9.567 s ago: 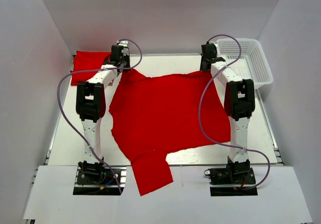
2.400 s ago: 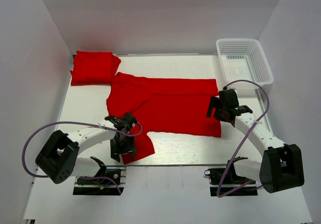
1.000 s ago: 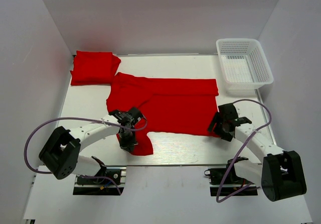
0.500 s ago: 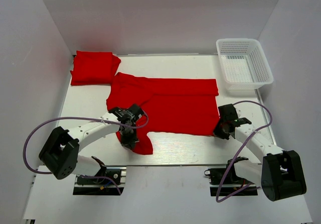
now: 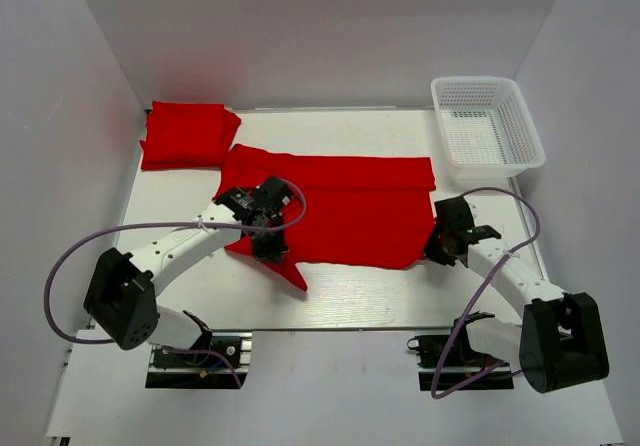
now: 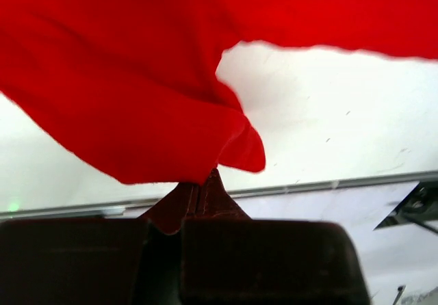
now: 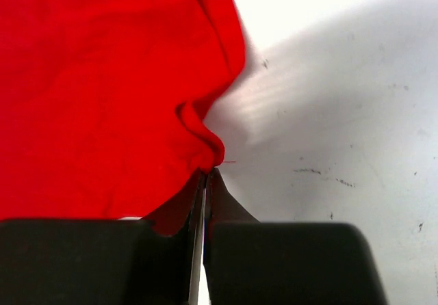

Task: Fold and stack the t-shirts
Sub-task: Grap the side of the flattened tshirt closest away from the robot with both arms, then fold the other side of the tshirt into a rectangle

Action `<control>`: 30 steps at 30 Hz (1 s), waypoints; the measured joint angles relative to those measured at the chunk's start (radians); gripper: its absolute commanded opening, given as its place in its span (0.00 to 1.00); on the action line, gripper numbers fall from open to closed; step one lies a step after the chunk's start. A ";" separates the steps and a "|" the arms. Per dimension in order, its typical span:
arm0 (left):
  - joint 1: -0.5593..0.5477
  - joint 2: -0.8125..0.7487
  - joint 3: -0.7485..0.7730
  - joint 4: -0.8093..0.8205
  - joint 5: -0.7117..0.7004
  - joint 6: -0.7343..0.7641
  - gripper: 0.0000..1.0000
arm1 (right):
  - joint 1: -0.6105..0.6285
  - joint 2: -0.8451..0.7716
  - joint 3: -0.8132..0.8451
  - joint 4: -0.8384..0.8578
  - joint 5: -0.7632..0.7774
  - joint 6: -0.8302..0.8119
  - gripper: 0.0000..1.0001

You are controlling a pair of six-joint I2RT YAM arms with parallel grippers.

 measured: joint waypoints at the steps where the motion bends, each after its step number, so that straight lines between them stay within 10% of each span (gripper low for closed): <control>1: 0.002 0.007 0.014 -0.002 -0.008 0.003 0.00 | 0.000 0.004 0.010 0.003 0.000 -0.005 0.00; 30: 0.249 0.229 0.301 0.071 -0.152 0.055 0.00 | 0.000 0.216 0.282 0.034 0.100 -0.055 0.00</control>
